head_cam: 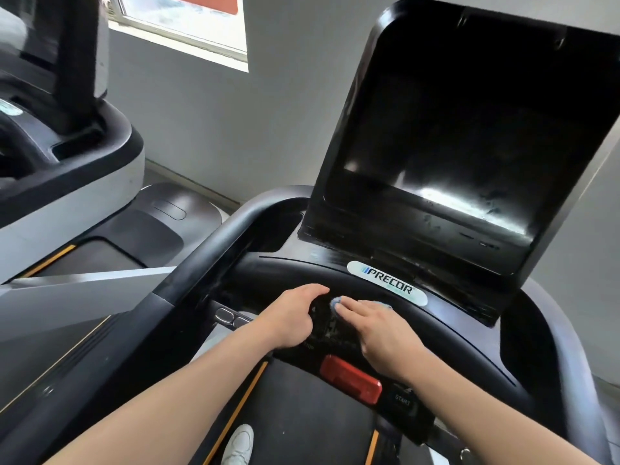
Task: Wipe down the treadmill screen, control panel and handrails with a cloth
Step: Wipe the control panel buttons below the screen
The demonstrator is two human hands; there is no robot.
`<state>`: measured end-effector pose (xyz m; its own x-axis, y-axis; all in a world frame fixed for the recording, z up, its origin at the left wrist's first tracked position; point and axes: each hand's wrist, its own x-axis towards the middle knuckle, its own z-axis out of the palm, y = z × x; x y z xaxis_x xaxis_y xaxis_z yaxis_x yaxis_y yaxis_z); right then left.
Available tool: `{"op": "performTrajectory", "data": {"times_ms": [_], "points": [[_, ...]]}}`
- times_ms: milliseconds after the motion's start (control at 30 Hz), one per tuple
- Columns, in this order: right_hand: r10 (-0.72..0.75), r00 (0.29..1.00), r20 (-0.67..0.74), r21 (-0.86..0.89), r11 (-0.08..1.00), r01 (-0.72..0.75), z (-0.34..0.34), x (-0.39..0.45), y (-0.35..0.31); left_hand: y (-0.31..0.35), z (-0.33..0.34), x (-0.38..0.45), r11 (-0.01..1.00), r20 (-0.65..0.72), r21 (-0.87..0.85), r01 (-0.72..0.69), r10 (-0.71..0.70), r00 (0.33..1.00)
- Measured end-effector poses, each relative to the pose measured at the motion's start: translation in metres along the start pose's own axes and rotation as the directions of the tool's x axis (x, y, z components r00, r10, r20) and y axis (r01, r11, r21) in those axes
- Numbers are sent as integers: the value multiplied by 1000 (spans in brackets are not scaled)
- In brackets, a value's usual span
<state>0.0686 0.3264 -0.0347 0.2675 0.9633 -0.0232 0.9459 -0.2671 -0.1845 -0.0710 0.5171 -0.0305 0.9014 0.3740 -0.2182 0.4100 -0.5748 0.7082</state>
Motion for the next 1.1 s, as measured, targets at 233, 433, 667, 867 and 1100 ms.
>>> {"op": "performTrajectory", "data": {"times_ms": [233, 433, 667, 867, 1100], "points": [[-41, 996, 84, 38, 999, 38, 5, 11, 2, -12, -5, 3, 957, -6, -277, 89, -94, 996], [-40, 998, 39, 11, 999, 40, -4, 31, -21, -15, -8, 2, 940, -110, -323, 115, -158, 981], [-79, 992, 96, 40, 996, 75, -7, 24, -8, -20, -11, 2, 888, -39, -433, 157, -192, 981], [-114, 984, 140, 136, 986, 95, -2, 64, -38, -20, -9, -2, 905, -57, -415, 92, -126, 990], [549, 834, -56, 754, 571, -325, -44, 77, -25, 13, -13, 7, 702, -238, -711, 39, -293, 926]]}}
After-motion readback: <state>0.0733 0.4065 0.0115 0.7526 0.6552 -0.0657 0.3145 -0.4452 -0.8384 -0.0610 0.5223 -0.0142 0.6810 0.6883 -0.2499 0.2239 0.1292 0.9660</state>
